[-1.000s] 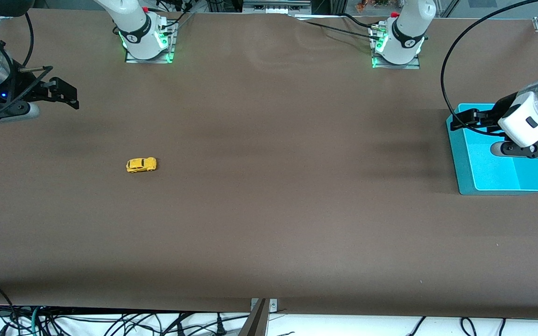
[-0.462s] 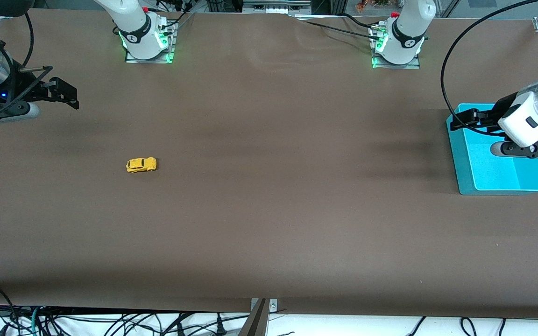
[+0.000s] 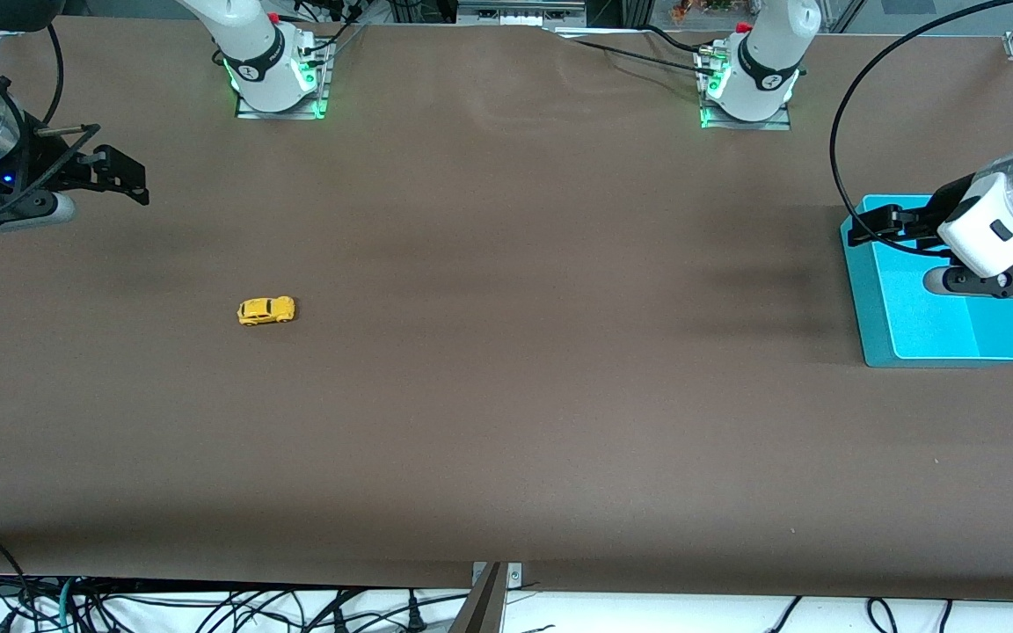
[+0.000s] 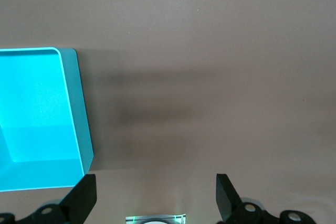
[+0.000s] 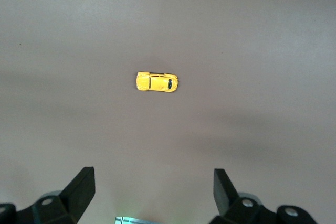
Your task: Wind and store yellow beetle car
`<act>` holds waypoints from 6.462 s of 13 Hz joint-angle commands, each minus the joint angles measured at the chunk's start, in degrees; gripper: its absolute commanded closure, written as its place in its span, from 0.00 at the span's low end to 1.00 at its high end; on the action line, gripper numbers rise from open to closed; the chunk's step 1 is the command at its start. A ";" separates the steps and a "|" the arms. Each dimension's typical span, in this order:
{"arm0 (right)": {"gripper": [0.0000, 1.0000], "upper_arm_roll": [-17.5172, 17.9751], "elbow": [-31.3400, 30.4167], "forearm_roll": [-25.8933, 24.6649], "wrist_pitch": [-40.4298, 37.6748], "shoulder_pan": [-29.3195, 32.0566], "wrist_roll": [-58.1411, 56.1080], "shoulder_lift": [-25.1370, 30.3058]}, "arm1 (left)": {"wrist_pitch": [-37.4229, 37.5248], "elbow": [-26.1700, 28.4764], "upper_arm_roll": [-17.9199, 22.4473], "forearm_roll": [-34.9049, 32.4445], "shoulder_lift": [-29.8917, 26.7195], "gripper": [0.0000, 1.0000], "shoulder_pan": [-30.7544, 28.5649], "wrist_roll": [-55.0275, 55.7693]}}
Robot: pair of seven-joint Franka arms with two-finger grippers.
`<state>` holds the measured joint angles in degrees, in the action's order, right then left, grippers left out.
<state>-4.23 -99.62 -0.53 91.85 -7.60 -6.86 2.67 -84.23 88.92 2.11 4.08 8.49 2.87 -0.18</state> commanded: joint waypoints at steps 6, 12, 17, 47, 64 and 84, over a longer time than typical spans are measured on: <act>0.00 0.28 1.10 -0.96 -1.32 -0.05 0.89 -0.30 | 0.12 -0.50 0.00 -1.27 -0.05 0.00 0.03 -1.14; 0.00 0.28 1.10 -1.05 -1.32 -0.05 0.89 -0.30 | 0.12 -0.50 0.00 -1.27 -0.05 0.00 0.03 -1.14; 0.00 0.28 1.10 -1.05 -1.32 -0.14 0.80 -0.30 | 0.12 -0.41 0.00 -1.27 -0.05 0.00 -0.06 -1.23; 0.49 8.10 -33.09 -0.79 60.82 4.70 -80.59 -21.48 | 0.12 -2.96 0.17 -1.18 2.58 0.00 -0.49 -0.35; 1.00 16.45 -26.60 -0.61 56.95 4.87 -64.97 -24.45 | 0.12 -3.22 0.26 -1.27 2.93 0.00 -0.93 -1.05; 1.00 10.65 -30.63 -0.26 59.59 15.93 -87.52 -26.75 | 0.47 -4.19 -0.09 -1.35 3.72 0.00 0.21 -21.32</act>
<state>6.85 -128.96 -0.53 149.66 4.69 -90.35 -20.96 -84.49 86.49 2.04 4.08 11.55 2.42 -16.80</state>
